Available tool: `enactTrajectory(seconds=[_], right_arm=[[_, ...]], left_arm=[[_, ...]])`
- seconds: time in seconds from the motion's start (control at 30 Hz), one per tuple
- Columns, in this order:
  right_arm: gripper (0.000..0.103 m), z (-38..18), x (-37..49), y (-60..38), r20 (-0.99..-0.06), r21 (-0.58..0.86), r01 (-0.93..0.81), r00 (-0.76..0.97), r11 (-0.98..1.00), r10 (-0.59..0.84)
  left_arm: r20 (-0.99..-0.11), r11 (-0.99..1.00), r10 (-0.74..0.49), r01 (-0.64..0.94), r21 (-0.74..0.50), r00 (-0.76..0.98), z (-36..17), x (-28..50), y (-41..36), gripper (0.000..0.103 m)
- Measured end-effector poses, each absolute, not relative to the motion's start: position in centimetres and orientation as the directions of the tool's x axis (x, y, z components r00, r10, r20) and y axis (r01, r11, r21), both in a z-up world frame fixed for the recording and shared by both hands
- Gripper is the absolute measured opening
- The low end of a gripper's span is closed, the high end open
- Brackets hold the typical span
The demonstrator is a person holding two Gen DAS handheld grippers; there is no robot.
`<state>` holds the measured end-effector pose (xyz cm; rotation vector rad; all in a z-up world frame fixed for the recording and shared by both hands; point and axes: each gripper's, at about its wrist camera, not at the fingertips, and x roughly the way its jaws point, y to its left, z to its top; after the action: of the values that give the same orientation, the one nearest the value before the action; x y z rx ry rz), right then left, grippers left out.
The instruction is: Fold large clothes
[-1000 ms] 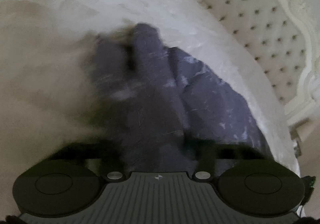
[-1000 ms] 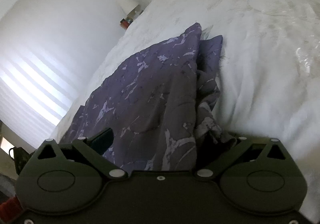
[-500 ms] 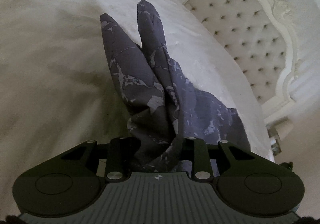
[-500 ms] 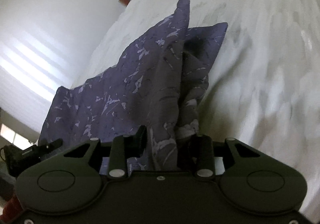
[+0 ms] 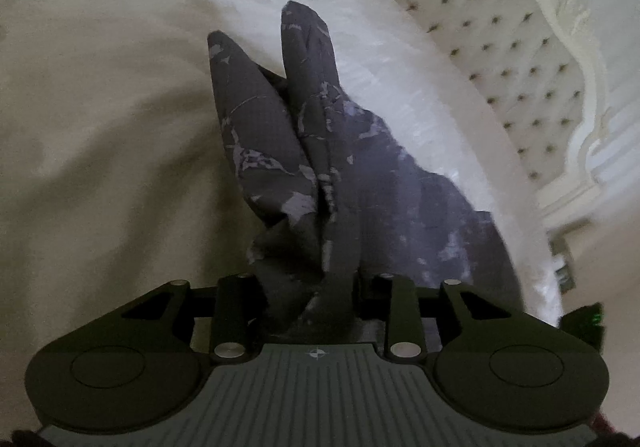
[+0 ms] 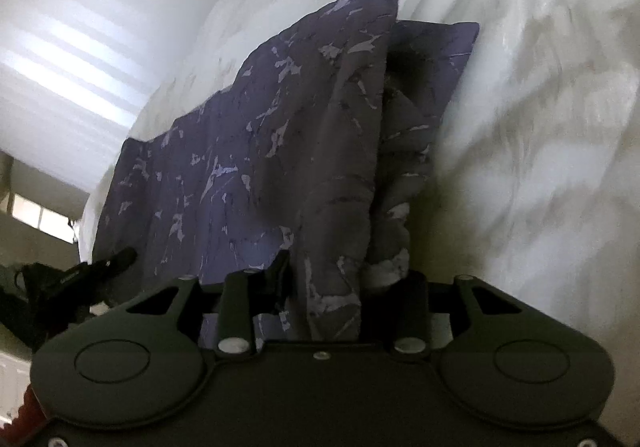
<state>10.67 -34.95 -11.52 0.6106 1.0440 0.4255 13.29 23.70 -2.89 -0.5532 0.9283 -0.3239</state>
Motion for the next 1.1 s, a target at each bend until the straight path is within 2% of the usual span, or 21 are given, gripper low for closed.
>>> enactTrajectory(seconds=[0.17, 0.23, 0.33, 0.43, 0.57, 0.63, 0.7, 0.8, 0.93, 1.1], right_arm=[[0.055, -11.5, 10.0, -35.3, -0.667, 0.628, -0.036, 0.489, 0.777, 0.561], [0.058, -11.4, 10.3, -35.7, -0.664, 0.61, -0.032, 0.525, 0.792, 0.533], [0.065, -11.2, 9.6, -35.1, -0.668, 0.536, -0.074, 0.572, 0.841, 0.476], [0.069, -10.7, 8.6, -34.1, -0.667, 0.49, -0.092, 0.6, 0.867, 0.441], [0.074, -10.8, 8.3, -33.6, -0.66, 0.483, -0.093, 0.615, 0.871, 0.432], [0.08, -11.3, 7.9, -33.2, -0.657, 0.486, -0.106, 0.61, 0.867, 0.443], [0.093, -11.3, 7.5, -33.1, -0.656, 0.489, -0.131, 0.597, 0.863, 0.462], [0.103, -11.2, 7.3, -32.9, -0.658, 0.479, -0.169, 0.58, 0.861, 0.48], [0.103, -11.6, 8.1, -33.0, -0.646, 0.512, -0.157, 0.577, 0.845, 0.499], [0.103, -12.4, 9.0, -35.6, -0.567, 0.673, -0.072, 0.59, 0.736, 0.576]], left_arm=[[-0.705, 0.874, -0.391, -0.002, -0.486, 0.591, -3.7, 13.4, 23.1, 0.056], [-0.708, 0.9, -0.349, 0.009, -0.436, 0.614, -3.7, 13.4, 22.5, 0.067], [-0.703, 0.932, -0.293, 0.028, -0.362, 0.648, -3.8, 13.4, 21.4, 0.076], [-0.696, 0.932, -0.281, 0.016, -0.361, 0.661, -4.4, 13.3, 21.4, 0.085], [-0.69, 0.916, -0.293, -0.011, -0.4, 0.661, -4.9, 13.7, 21.7, 0.09], [-0.687, 0.918, -0.292, -0.009, -0.398, 0.665, -5.1, 13.6, 21.7, 0.091], [-0.681, 0.915, -0.299, -0.002, -0.403, 0.668, -5.5, 13.0, 22.6, 0.093], [-0.671, 0.908, -0.317, 0.011, -0.418, 0.67, -6.1, 12.8, 23.1, 0.101], [-0.674, 0.919, -0.308, 0.026, -0.394, 0.672, -6.1, 12.2, 23.1, 0.102], [-0.672, 0.923, -0.284, 0.004, -0.385, 0.684, -5.2, 11.1, 23.2, 0.102]])
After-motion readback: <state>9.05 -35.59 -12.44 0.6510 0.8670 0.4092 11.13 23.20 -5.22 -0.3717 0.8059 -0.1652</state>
